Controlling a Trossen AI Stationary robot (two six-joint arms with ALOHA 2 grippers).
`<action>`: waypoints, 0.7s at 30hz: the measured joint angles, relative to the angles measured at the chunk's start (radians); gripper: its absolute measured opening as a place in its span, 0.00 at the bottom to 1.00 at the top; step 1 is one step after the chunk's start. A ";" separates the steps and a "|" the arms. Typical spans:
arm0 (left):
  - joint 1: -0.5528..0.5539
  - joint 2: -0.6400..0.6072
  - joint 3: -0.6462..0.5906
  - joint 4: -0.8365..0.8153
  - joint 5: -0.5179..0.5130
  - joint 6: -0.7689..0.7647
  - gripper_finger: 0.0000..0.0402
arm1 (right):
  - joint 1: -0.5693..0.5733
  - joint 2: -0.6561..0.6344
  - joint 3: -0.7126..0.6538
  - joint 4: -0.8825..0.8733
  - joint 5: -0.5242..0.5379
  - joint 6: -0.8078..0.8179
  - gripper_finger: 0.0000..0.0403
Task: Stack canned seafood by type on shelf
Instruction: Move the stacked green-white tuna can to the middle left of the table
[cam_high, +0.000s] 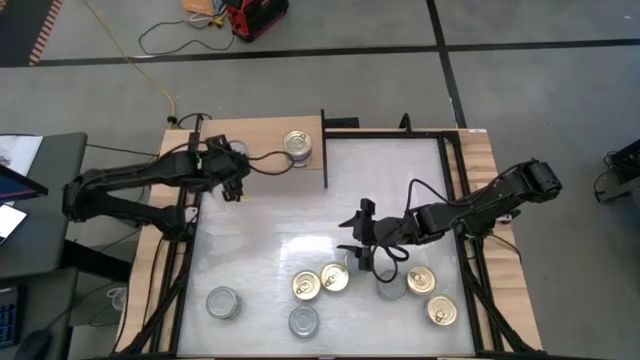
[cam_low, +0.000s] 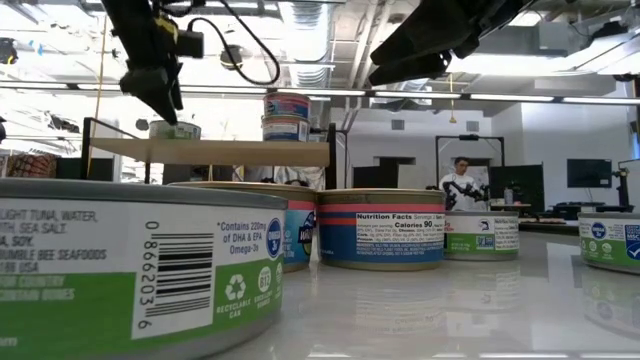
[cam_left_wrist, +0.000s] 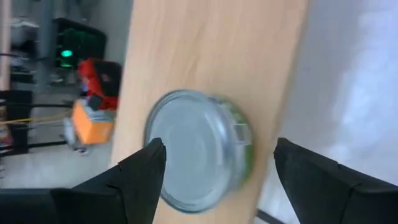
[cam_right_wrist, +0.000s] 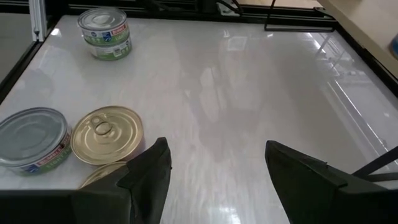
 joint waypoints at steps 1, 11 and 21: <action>-0.007 0.000 0.015 -0.021 0.022 -0.014 0.71 | 0.000 0.000 0.000 0.000 0.000 0.000 0.71; -0.301 0.002 0.074 -0.151 0.577 -0.376 0.71 | 0.000 0.000 0.000 -0.021 0.000 0.000 0.71; -0.868 0.070 -0.059 0.069 0.641 -0.858 0.71 | -0.019 0.000 0.000 -0.042 -0.001 -0.041 0.71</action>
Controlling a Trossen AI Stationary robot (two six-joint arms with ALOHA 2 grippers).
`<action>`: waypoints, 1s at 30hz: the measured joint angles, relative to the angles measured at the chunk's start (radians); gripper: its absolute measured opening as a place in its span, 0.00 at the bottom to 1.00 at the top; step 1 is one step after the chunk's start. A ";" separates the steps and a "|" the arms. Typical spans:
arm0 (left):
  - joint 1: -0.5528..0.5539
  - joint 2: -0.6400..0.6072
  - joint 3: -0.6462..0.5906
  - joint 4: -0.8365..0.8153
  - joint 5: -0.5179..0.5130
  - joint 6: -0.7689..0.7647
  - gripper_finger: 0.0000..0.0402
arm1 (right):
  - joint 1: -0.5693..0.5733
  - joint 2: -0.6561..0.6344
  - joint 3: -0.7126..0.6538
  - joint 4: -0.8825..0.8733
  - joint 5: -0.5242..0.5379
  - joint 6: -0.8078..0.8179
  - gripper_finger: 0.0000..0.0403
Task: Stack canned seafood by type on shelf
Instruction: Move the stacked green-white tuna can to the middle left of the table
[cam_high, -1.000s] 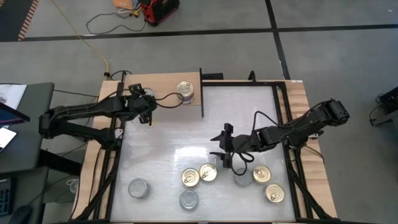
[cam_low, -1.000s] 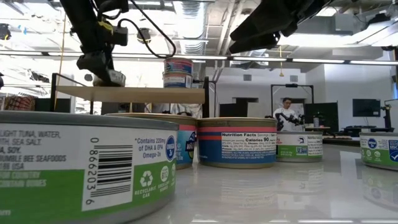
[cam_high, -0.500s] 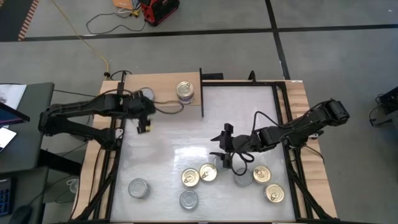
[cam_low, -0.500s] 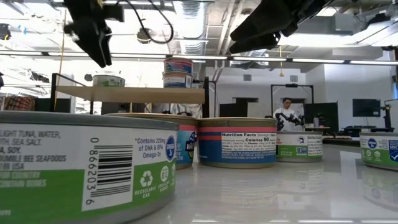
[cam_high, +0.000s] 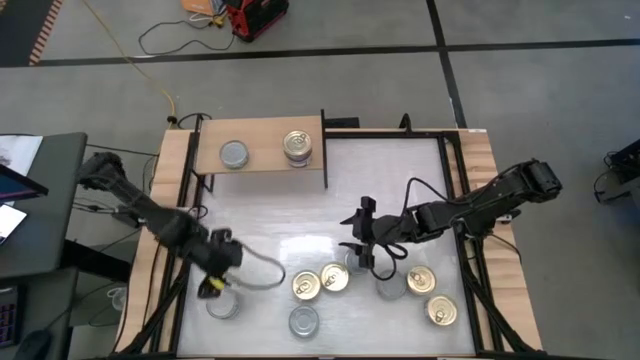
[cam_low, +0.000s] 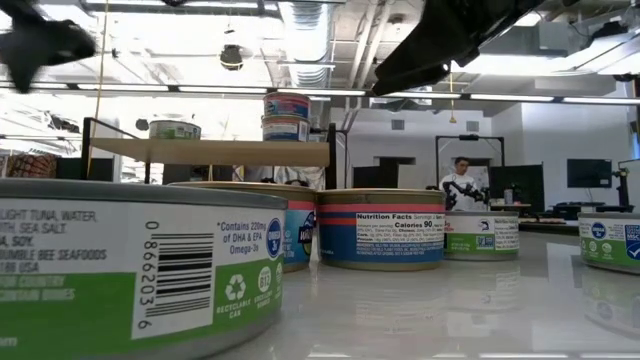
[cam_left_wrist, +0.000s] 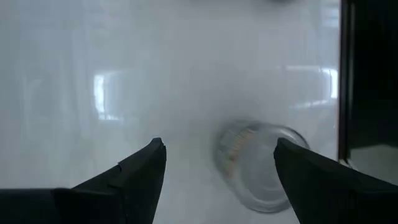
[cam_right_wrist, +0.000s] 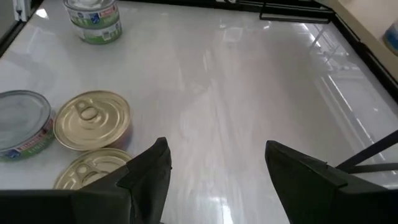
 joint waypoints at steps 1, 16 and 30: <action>-0.031 0.017 -0.001 0.013 -0.006 -0.022 0.71 | -0.005 0.000 0.000 0.005 0.000 -0.006 0.71; -0.142 0.257 -0.001 0.032 -0.004 -0.012 0.60 | -0.001 0.000 0.000 0.124 -0.001 0.021 0.71; -0.059 0.299 -0.001 -0.059 -0.488 0.050 0.39 | 0.073 0.000 0.000 0.125 0.001 0.061 0.71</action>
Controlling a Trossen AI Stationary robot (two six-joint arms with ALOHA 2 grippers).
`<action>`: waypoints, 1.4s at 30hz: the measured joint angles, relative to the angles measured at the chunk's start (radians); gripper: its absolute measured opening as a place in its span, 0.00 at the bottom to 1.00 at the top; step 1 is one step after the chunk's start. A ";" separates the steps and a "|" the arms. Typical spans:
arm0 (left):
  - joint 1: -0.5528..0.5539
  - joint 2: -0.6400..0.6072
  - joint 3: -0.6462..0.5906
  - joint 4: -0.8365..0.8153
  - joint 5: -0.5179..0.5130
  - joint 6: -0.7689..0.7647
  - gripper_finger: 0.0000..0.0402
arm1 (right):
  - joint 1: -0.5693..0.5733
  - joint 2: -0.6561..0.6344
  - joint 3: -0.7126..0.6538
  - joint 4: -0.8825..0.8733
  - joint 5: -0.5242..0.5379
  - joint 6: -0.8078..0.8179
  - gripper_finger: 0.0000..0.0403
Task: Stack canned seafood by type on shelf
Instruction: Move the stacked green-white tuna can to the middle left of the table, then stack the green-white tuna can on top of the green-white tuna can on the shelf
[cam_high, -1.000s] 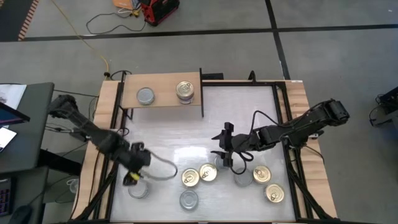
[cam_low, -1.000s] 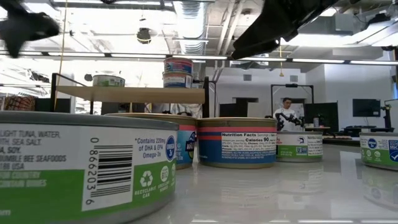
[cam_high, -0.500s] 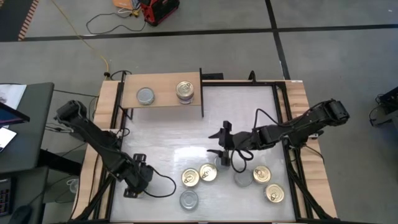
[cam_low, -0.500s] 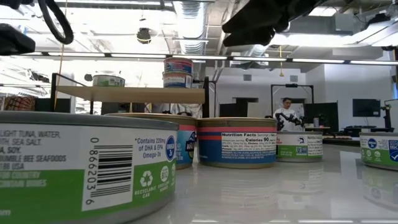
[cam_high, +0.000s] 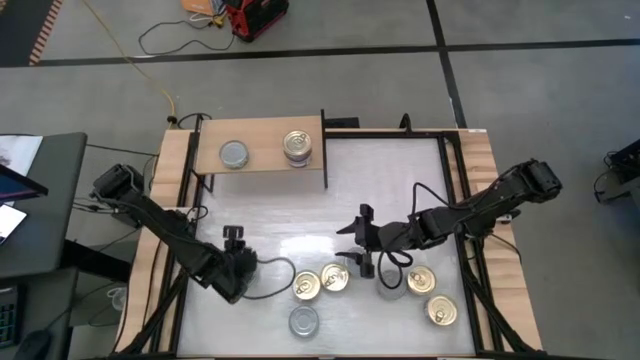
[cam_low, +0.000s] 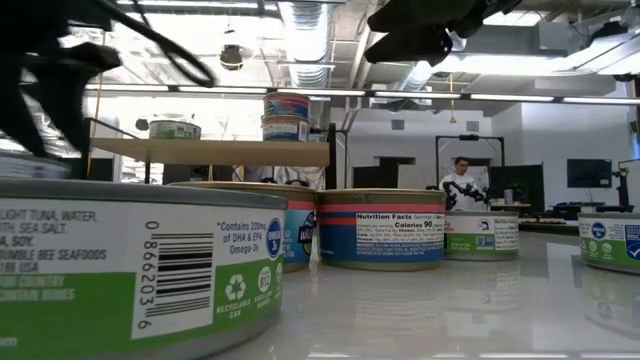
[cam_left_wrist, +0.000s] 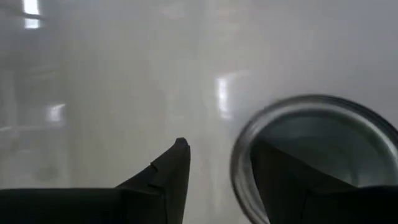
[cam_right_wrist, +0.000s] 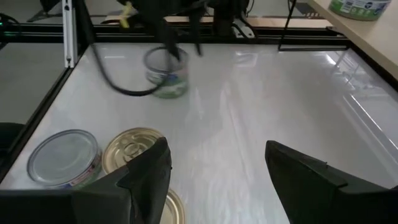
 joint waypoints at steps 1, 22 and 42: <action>0.011 0.000 0.000 -0.009 -0.031 -0.005 0.39 | 0.004 0.000 0.000 0.000 0.000 0.000 0.71; -0.090 0.087 0.116 0.037 0.222 -0.011 0.39 | 0.011 0.018 0.000 -0.005 0.000 0.001 0.71; -0.155 0.313 0.150 -0.180 0.004 -0.107 0.01 | 0.018 0.018 0.000 0.038 0.000 0.026 0.71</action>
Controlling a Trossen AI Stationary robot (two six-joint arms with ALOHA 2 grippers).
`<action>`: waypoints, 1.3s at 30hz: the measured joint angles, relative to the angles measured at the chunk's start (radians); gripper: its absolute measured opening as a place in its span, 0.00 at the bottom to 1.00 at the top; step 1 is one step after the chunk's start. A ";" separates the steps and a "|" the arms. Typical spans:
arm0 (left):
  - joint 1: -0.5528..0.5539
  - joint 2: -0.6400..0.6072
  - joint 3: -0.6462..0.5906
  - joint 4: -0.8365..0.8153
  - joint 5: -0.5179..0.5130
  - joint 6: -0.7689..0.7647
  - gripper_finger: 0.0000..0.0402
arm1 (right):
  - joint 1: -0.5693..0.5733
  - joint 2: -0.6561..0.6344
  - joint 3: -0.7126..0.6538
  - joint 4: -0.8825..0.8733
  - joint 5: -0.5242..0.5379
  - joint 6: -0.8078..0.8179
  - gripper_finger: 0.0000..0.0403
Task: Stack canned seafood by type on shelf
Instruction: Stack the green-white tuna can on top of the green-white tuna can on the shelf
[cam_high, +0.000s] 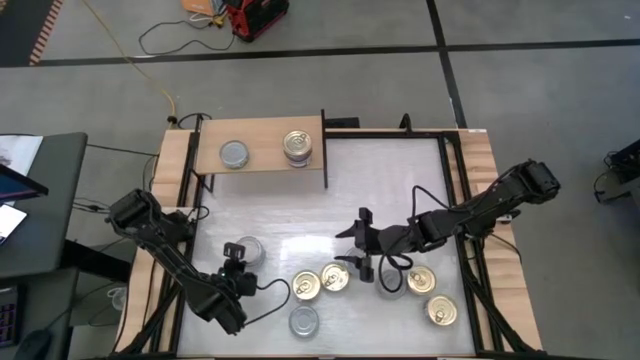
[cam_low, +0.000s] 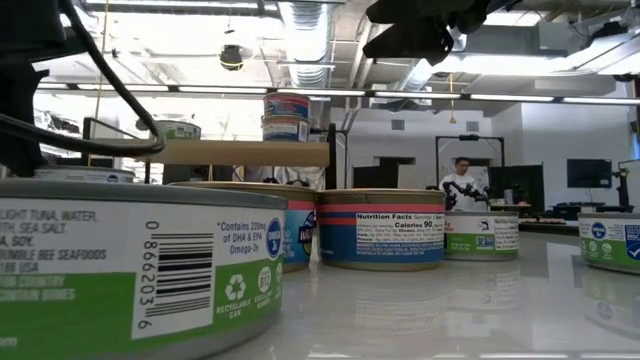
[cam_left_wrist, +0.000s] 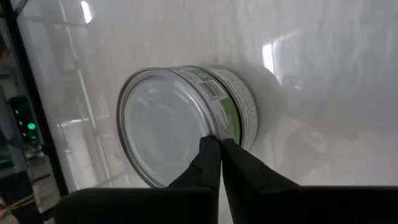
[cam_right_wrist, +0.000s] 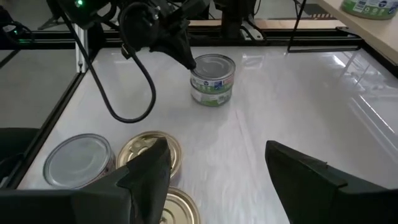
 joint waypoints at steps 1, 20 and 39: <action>0.000 0.000 0.000 0.000 0.000 -0.010 0.01 | 0.000 0.000 0.000 0.002 0.000 0.000 0.71; 0.005 0.007 -0.002 0.076 0.043 -0.094 0.00 | 0.006 0.000 0.000 0.021 0.000 0.010 0.71; 0.042 -0.150 0.066 0.195 -0.154 -0.127 0.01 | -0.002 0.144 0.000 0.056 0.006 0.164 0.71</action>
